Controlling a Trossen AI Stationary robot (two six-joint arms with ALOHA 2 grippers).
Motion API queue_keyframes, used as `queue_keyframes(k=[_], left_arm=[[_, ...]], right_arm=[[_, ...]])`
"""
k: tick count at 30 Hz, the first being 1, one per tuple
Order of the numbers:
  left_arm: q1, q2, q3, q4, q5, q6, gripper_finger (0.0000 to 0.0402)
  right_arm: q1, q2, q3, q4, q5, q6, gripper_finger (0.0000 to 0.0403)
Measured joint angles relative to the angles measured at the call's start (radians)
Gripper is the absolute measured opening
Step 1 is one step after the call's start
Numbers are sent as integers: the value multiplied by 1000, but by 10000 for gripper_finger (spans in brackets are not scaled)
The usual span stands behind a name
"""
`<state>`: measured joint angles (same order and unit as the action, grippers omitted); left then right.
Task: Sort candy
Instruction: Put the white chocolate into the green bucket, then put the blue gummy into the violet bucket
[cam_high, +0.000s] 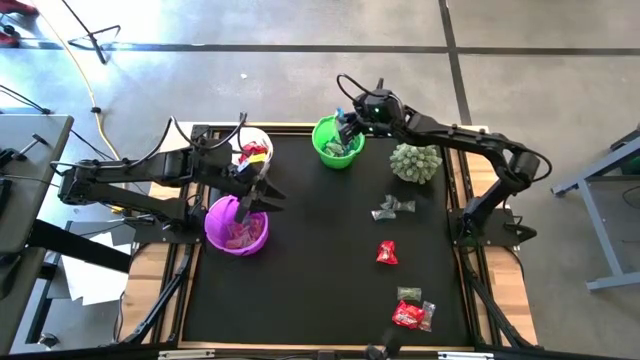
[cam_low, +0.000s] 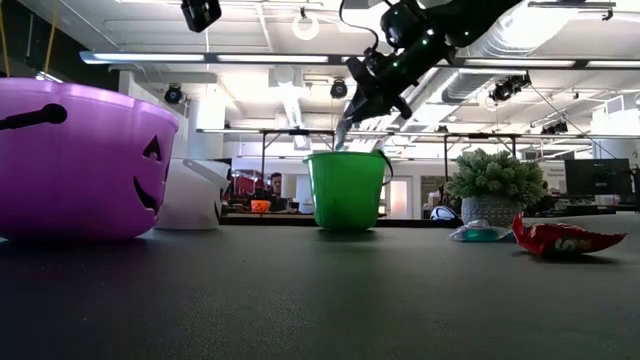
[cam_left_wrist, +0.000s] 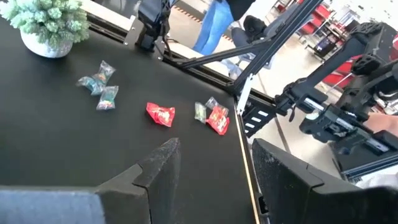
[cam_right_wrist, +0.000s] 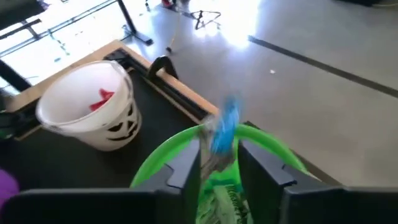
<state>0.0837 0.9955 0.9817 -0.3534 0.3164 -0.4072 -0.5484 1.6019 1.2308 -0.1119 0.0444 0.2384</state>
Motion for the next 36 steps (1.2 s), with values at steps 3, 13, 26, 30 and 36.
queue_keyframes(k=[3,13,26,30,36], left_arm=[[-1,0,0,-20,0,-1,186],[-16,0,0,-34,-4,-10,186],[-15,1,0,-31,-29,0,186],[-15,1,0,-31,-40,7,186],[-15,1,0,-31,-42,1,186]], right_arm=[[5,-13,0,-5,-40,29,130],[16,-122,0,-442,-438,159,138],[169,-158,-48,-1204,-142,-17,122],[191,-158,-129,-1138,-127,-3,122],[203,-158,-263,-1050,-122,8,122]])
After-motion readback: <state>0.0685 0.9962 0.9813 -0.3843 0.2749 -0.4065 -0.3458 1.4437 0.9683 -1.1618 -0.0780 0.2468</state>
